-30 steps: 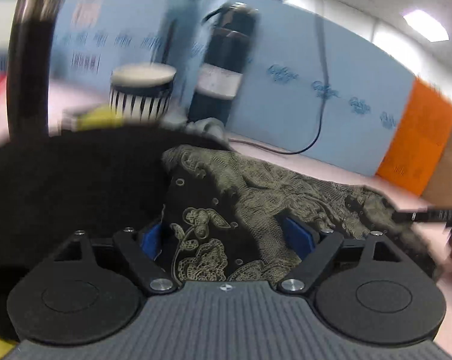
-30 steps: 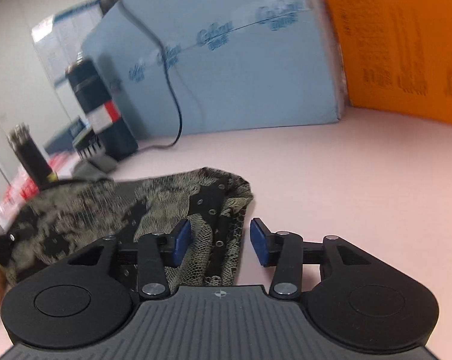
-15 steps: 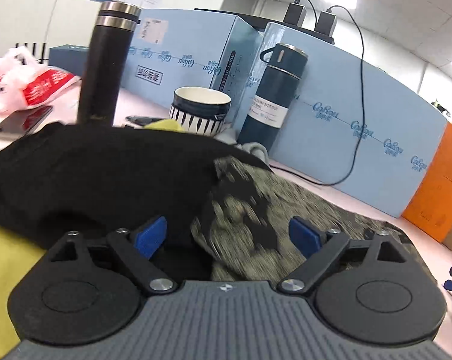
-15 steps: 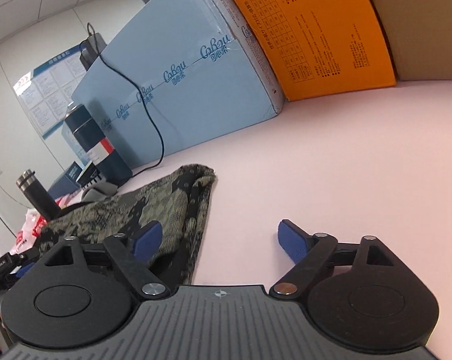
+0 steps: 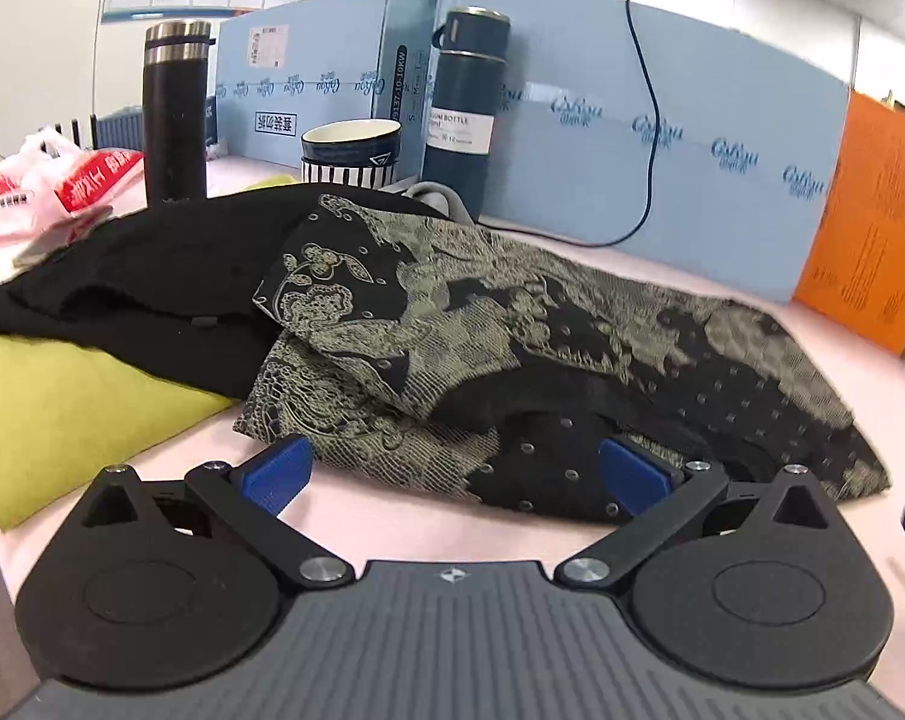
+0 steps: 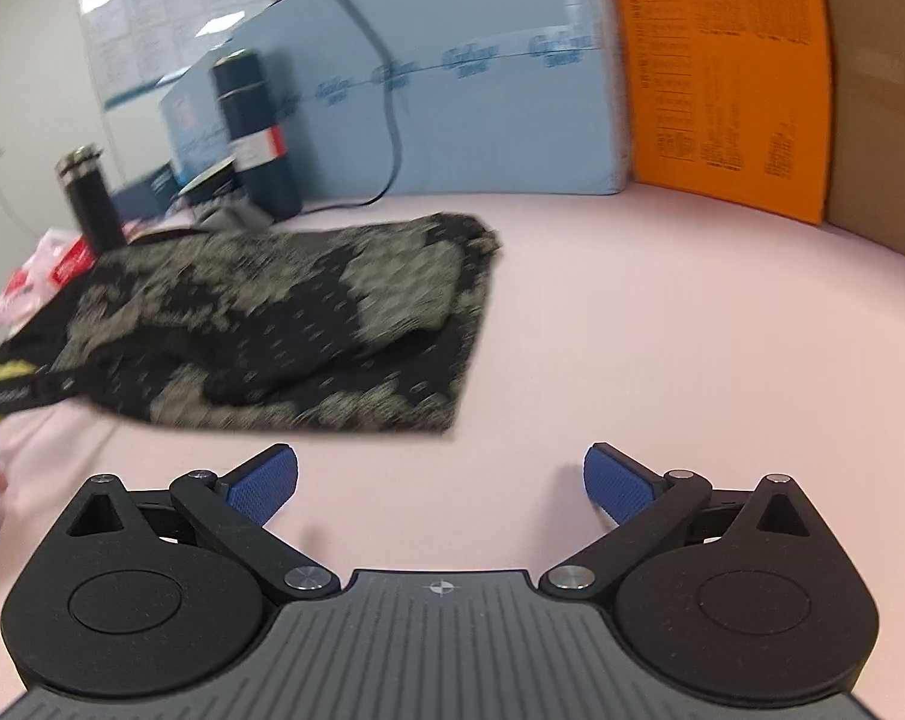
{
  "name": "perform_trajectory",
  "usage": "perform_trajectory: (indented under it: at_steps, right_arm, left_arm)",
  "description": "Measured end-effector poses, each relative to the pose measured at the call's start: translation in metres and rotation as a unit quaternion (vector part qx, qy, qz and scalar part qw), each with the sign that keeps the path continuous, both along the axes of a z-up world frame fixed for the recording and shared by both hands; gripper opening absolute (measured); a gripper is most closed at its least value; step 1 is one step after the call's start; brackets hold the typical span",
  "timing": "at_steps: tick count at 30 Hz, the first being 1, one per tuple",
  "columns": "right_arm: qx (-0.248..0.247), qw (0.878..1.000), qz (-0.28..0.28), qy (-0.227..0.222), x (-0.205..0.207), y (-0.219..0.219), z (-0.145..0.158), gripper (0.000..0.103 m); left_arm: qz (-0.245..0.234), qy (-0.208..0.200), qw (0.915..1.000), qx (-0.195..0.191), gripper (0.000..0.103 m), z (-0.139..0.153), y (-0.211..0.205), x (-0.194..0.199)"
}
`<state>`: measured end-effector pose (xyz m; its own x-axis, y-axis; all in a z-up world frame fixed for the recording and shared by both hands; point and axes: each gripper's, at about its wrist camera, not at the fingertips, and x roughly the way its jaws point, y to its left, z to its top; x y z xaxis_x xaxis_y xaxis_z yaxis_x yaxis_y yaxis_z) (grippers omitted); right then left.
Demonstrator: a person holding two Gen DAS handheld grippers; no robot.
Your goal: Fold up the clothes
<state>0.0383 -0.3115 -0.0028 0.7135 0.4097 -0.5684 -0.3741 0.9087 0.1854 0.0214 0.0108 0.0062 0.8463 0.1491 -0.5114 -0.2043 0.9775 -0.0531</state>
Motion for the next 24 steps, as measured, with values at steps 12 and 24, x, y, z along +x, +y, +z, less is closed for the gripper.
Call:
perform_trajectory:
  at_steps: [12, 24]
  right_arm:
    - [-0.06, 0.994, 0.09, -0.009, -0.026, 0.043, -0.001, 0.103]
    - [-0.028, 0.999, 0.037, 0.002, -0.029, 0.055, 0.002, 0.103]
  left_arm:
    - [0.008, 0.032, 0.9956, 0.088, 0.103, -0.004, -0.024, 0.007]
    - [0.007, 0.041, 0.9963, 0.075, 0.103, -0.007, -0.02, 0.008]
